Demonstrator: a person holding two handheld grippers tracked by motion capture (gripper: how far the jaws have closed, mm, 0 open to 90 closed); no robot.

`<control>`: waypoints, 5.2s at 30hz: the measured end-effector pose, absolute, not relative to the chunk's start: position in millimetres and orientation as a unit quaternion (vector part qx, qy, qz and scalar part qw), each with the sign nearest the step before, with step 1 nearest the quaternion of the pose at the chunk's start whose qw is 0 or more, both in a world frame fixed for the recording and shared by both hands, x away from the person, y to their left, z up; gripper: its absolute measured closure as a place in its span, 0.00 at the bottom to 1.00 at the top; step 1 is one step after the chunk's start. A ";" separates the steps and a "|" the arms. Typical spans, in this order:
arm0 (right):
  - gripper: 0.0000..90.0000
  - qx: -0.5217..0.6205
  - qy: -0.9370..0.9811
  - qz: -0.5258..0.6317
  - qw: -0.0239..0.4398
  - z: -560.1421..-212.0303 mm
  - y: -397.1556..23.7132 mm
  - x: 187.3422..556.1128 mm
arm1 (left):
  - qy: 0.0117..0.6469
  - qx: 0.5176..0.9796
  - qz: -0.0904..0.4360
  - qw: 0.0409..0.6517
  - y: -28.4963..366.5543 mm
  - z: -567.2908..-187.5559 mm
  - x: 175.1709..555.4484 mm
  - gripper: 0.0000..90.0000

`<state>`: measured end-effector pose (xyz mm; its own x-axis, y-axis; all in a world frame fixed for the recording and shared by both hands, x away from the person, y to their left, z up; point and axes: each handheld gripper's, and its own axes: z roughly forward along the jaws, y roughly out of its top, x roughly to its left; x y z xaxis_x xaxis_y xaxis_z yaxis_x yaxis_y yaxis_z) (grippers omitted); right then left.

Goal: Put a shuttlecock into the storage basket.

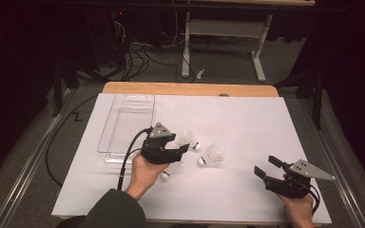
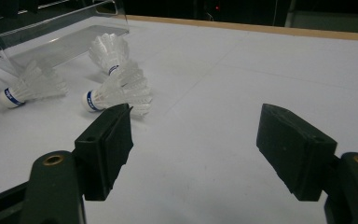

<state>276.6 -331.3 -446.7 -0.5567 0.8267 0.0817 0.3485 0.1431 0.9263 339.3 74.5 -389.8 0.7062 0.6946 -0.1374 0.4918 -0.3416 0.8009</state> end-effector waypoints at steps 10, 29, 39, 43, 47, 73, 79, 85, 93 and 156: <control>0.30 0.408 0.720 0.511 0.234 -446.7 -331.1 276.5 | 0.376 0.835 0.099 0.388 70.5 -384.3 343.1 0.46; 0.30 0.408 0.720 0.511 0.233 -446.7 -330.8 276.4 | 0.382 0.861 0.085 0.324 67.3 -377.1 345.8 0.42; 0.30 0.408 0.720 0.510 0.233 -446.7 -330.6 276.3 | 0.387 0.868 0.073 0.303 67.0 -378.6 345.8 0.39; 0.30 0.407 0.721 0.510 0.233 -446.7 -330.6 276.2 | 0.388 0.871 0.072 0.294 66.2 -379.0 344.6 0.38; 0.30 0.407 0.721 0.511 0.233 -446.6 -330.6 276.1 | 0.390 0.872 0.070 0.287 65.5 -379.5 343.5 0.37; 0.30 0.406 0.721 0.511 0.233 -446.6 -330.5 276.0 | 0.414 0.871 0.042 0.263 75.6 -392.2 337.2 0.38; 0.30 0.407 0.721 0.511 0.232 -446.7 -330.6 276.4 | 0.413 0.873 0.036 0.255 73.8 -395.7 336.6 0.37; 0.30 0.403 0.722 0.512 0.235 -446.5 -330.8 276.1 | 0.413 0.876 0.032 0.248 72.0 -399.1 336.8 0.37; 0.30 0.403 0.721 0.512 0.234 -446.4 -330.9 276.0 | 0.412 0.879 0.033 0.239 70.2 -403.2 335.5 0.36; 0.30 0.401 0.721 0.514 0.233 -446.2 -330.2 275.4 | 0.424 0.888 0.022 0.178 63.2 -437.0 345.5 0.63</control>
